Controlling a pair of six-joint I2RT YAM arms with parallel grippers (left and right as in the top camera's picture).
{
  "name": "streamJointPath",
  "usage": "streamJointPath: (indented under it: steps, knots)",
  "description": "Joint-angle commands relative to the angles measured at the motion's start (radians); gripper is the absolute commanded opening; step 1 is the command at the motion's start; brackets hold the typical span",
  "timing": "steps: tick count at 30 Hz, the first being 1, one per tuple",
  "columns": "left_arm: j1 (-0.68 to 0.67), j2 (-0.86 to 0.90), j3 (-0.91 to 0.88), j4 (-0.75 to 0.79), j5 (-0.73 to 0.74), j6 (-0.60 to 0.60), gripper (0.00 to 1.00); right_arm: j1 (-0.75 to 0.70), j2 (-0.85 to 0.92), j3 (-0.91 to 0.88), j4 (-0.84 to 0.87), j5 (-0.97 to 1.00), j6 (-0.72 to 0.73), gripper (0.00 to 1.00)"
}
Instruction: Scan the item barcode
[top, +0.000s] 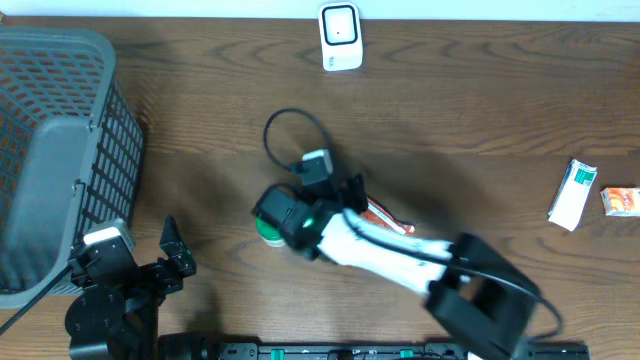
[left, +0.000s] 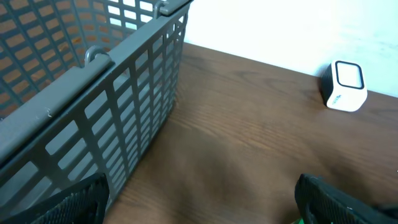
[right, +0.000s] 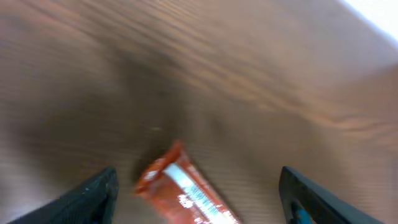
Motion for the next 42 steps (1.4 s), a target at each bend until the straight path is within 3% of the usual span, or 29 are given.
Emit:
streamJointPath:
  steps: [1,3,4,13,24,34,37,38,42]
  knots:
    - [0.005,-0.001,0.002,0.003,-0.008,-0.005,0.96,-0.109,-0.147,0.033,-0.021,-0.388,0.012,0.43]
    - [0.005,-0.001,0.002,0.003,-0.008,-0.005,0.96,-0.161,-0.172,0.033,-0.043,-0.467,0.012,0.06]
    - [0.005,-0.001,0.002,0.003,-0.008,-0.005,0.96,-0.188,-0.176,0.032,-0.054,-0.502,0.011,0.01]
    - [0.005,-0.001,0.002,0.003,-0.008,-0.005,0.96,-0.33,-0.067,0.009,-0.048,-0.801,-0.038,0.01]
    - [0.005,-0.001,0.002,0.003,-0.008,-0.005,0.96,-0.333,0.055,0.009,-0.074,-0.802,-0.01,0.01]
    - [0.005,-0.001,0.002,0.003,-0.008,-0.005,0.96,-0.349,-0.076,0.011,-0.115,-0.829,-0.011,0.01]
    - [0.005,-0.001,0.002,0.003,-0.008,-0.005,0.96,-0.41,-0.179,0.011,-0.158,-0.981,-0.09,0.18]
    - [0.005,-0.001,0.002,0.003,-0.008,-0.005,0.96,-0.433,-0.205,0.011,-0.172,-1.012,-0.146,0.36]
    - [0.005,-0.001,0.002,0.003,-0.008,-0.005,0.96,-0.531,-0.259,0.011,-0.259,-1.038,-0.415,0.83]
